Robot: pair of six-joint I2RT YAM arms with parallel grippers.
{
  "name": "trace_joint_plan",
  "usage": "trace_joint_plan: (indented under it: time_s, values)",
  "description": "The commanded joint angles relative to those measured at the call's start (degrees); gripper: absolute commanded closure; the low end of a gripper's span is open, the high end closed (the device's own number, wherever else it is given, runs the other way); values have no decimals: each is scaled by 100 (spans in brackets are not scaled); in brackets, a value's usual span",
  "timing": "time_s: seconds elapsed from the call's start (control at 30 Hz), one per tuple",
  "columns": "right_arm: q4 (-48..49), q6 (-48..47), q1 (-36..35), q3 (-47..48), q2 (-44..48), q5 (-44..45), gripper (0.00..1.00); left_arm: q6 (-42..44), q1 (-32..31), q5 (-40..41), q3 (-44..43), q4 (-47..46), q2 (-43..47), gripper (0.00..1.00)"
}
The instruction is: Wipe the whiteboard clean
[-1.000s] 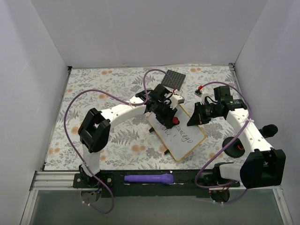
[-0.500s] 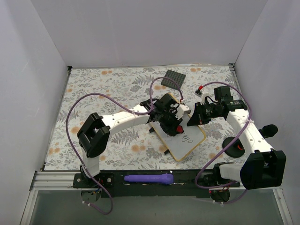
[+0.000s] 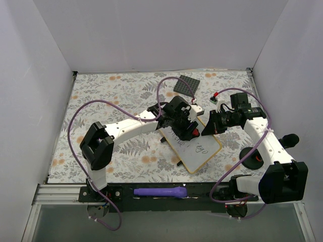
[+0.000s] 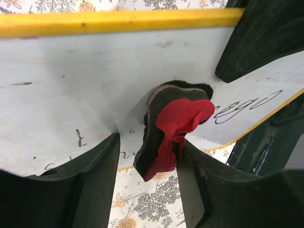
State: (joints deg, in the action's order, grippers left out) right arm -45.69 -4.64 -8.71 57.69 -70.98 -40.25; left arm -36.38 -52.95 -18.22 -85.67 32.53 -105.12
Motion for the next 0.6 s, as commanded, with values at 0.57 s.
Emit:
trace_joint_plan:
  time_s: [0.57]
  values:
    - [175, -80, -61, 102, 14, -291, 99, 70, -172, 38, -170, -502, 361, 65]
